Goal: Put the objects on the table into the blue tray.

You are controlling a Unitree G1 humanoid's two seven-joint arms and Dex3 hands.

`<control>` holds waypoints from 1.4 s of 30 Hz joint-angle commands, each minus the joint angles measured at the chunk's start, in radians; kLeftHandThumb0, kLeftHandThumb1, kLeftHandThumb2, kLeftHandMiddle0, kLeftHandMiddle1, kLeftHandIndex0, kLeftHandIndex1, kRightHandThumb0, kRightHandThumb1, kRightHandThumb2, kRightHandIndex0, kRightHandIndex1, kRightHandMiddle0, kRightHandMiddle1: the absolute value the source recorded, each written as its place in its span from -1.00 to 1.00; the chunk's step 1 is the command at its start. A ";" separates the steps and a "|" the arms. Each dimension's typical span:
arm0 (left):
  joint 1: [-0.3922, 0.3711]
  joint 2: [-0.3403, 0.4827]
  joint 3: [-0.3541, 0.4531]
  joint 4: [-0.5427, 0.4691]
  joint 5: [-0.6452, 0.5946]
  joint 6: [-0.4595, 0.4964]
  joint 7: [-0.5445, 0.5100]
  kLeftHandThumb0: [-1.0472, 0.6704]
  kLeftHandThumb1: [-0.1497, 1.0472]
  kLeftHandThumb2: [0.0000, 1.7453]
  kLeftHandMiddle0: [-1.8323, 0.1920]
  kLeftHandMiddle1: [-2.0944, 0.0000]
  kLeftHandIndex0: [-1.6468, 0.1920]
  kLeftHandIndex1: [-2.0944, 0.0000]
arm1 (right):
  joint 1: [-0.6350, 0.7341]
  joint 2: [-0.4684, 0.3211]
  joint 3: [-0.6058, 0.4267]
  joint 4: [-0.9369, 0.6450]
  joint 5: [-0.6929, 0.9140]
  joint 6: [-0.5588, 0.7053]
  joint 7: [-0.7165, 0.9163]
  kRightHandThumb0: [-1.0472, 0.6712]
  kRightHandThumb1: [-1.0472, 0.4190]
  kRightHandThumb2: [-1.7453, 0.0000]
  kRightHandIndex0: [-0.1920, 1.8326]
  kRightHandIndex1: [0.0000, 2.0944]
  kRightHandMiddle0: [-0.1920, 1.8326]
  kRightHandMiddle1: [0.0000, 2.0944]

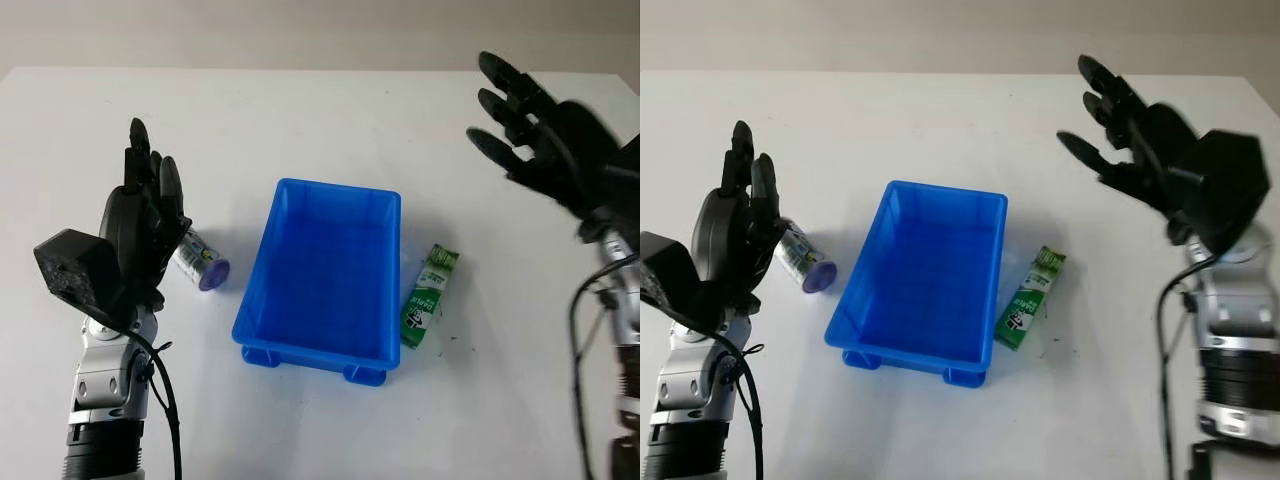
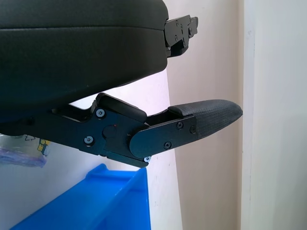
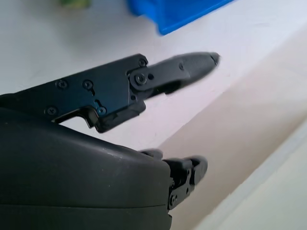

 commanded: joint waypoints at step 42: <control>-0.017 0.021 0.001 -0.033 0.000 0.035 -0.008 -0.66 1.00 -0.20 1.00 1.00 1.00 1.00 | 0.103 -0.202 0.309 0.031 -0.344 -0.645 0.202 -0.31 -0.68 0.94 -0.35 -0.92 -0.39 -0.93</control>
